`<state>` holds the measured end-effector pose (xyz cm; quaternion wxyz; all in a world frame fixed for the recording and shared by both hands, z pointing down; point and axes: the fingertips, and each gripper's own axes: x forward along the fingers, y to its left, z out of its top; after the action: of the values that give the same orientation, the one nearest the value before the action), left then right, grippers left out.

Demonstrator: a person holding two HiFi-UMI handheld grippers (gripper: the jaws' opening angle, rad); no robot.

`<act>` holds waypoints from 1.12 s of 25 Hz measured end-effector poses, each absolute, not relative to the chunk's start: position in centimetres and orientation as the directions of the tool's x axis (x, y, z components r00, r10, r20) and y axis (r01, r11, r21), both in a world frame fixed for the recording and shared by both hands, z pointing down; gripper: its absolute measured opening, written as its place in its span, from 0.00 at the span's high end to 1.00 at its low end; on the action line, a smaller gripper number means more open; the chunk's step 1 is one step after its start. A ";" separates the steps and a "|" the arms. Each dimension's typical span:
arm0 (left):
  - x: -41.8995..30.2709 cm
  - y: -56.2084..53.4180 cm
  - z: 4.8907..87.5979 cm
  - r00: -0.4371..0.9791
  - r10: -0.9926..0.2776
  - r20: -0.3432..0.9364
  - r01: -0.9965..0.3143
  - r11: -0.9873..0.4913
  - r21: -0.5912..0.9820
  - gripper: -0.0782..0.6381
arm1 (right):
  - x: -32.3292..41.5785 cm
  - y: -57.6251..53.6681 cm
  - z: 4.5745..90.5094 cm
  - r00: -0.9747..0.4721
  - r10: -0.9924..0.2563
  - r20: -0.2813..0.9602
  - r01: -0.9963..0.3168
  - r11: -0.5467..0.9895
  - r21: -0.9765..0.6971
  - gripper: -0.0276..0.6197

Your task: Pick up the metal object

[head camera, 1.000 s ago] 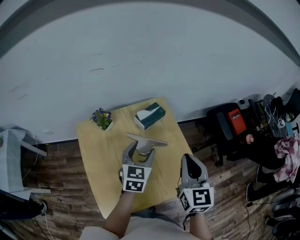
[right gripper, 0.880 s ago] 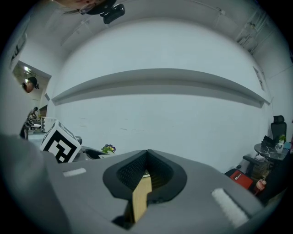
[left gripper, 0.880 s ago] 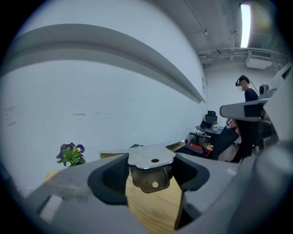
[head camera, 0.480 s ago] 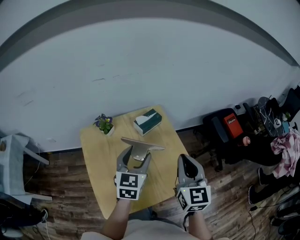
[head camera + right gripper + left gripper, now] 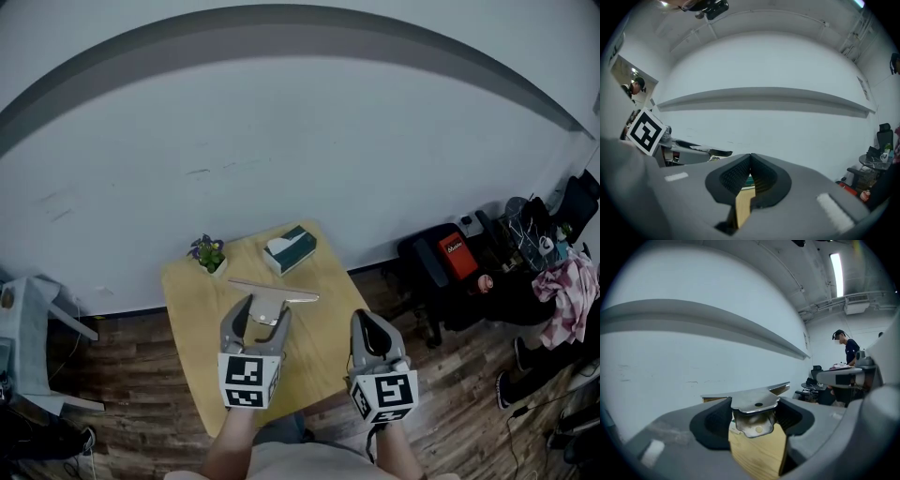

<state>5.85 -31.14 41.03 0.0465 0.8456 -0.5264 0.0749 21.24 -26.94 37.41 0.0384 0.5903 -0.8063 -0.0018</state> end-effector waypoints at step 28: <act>4.3 -24.6 33.5 0.398 -0.917 -0.028 -0.917 -0.396 -0.041 0.48 | 24.1 -20.7 32.6 -0.229 -0.972 -0.059 -0.970 0.223 0.092 0.95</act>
<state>4.32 -24.60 33.53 -0.0247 0.8356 -0.5488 -0.0005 24.09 -20.70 32.62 0.0056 0.6210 -0.7819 -0.0546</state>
